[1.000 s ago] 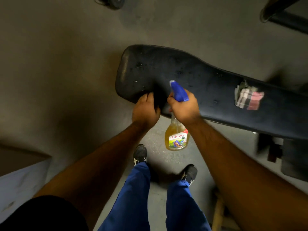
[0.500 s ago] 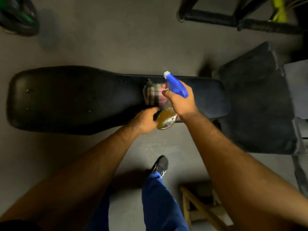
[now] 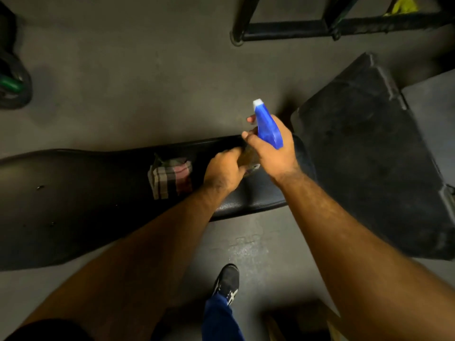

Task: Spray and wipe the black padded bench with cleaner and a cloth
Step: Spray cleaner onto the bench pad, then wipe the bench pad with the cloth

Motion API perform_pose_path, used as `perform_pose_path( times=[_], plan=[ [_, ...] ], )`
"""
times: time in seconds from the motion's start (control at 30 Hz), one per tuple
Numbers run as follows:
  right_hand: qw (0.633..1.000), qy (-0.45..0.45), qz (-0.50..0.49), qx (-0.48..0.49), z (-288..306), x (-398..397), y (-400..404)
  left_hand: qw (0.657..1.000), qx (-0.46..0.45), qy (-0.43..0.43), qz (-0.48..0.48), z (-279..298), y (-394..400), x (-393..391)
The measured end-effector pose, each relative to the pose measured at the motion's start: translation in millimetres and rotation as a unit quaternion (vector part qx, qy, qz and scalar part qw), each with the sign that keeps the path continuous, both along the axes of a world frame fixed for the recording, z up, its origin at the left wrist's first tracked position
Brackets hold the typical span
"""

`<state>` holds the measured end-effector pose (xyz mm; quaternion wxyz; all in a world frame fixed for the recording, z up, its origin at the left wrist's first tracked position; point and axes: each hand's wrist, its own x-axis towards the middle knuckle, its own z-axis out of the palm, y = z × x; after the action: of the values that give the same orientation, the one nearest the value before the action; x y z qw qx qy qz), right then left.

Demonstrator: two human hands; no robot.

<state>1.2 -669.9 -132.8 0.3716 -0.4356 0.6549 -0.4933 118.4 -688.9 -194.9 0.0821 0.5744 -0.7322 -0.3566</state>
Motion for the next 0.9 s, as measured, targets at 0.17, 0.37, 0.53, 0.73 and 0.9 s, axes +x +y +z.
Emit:
perform_pose_path(
  times=[0.17, 0.37, 0.53, 0.73, 0.9],
  plan=[
    [1.0, -0.009, 0.017, 0.007, -9.2, -13.8, 0.8, 1.0, -0.017, -0.015, -0.001, -11.2, 1.3, -9.7],
    [0.998, -0.008, -0.035, 0.044, -16.0, -8.8, 18.8, 1.0, 0.013, -0.009, 0.01, -8.4, 7.7, -12.7],
    [0.988, -0.034, -0.116, 0.099, -18.3, 3.4, 50.3, 0.999, 0.031, -0.004, 0.043, -3.2, 20.9, -4.5],
    [0.959, -0.056, -0.211, 0.182, -23.9, 28.3, 91.3, 0.995, 0.049, -0.015, 0.088, 5.4, 44.3, 27.7],
    [0.96, 0.029, -0.092, 0.262, -43.2, 85.7, 86.0, 0.994, 0.045, -0.029, 0.098, -11.4, 59.3, 82.0]
  ],
)
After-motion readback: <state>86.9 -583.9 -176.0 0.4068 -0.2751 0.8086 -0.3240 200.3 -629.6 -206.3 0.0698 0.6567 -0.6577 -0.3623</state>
